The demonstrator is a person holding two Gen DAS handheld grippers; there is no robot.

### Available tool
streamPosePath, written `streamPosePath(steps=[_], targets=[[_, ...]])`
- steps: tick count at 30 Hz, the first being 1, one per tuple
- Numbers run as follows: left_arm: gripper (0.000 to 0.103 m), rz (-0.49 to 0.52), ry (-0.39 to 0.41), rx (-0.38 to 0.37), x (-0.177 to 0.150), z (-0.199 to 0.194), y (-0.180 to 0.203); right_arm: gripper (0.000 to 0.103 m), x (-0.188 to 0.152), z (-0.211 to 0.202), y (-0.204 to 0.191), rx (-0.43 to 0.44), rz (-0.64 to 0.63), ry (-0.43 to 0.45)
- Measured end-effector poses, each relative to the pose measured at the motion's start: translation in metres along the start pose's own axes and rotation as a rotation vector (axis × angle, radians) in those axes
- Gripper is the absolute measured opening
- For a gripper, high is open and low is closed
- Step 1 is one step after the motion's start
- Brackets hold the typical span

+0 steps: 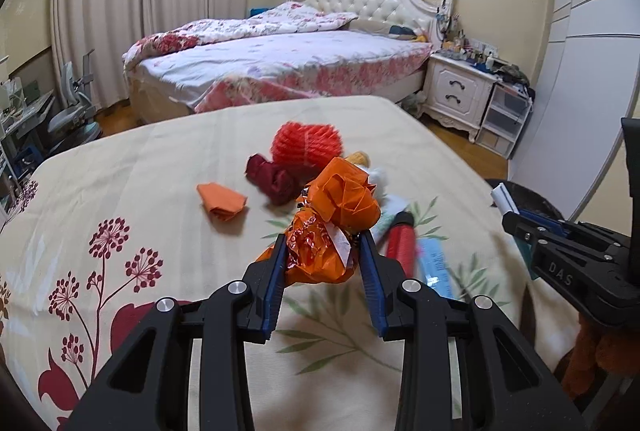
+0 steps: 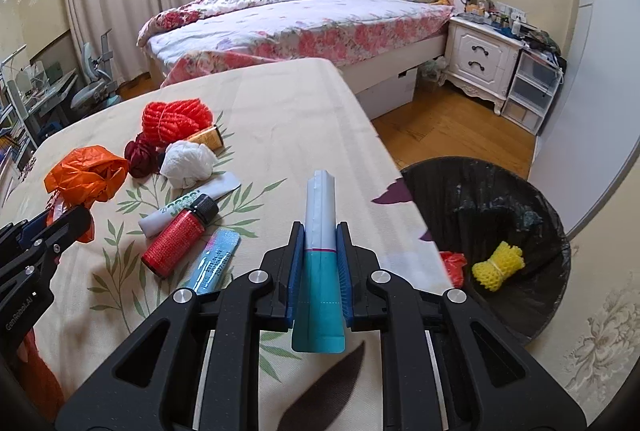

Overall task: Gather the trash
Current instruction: 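Carry the orange bag and tube over the bin and open both grippers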

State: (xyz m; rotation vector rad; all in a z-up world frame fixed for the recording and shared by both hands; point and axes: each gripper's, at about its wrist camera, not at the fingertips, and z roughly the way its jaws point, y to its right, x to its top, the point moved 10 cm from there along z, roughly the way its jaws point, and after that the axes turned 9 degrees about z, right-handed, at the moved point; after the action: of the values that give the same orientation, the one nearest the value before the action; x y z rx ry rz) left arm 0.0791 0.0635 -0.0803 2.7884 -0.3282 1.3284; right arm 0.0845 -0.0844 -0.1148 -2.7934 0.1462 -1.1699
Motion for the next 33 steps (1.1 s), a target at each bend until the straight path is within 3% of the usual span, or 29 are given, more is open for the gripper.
streamPosePath(steps=[17, 26, 33], targets=[[0.036, 0.102, 0.072, -0.147, 0.047, 0.018, 0.107, 0.016, 0.028, -0.025, 0.108, -0.176, 0.135, 0.097], [0.036, 0.164, 0.061, -0.183, 0.058, 0.039, 0.156, 0.016, 0.035, -0.016, 0.137, -0.198, 0.178, 0.105], [0.036, 0.195, 0.04, -0.183, 0.063, 0.058, 0.173, 0.016, 0.032, -0.008, 0.154, -0.207, 0.209, 0.095]])
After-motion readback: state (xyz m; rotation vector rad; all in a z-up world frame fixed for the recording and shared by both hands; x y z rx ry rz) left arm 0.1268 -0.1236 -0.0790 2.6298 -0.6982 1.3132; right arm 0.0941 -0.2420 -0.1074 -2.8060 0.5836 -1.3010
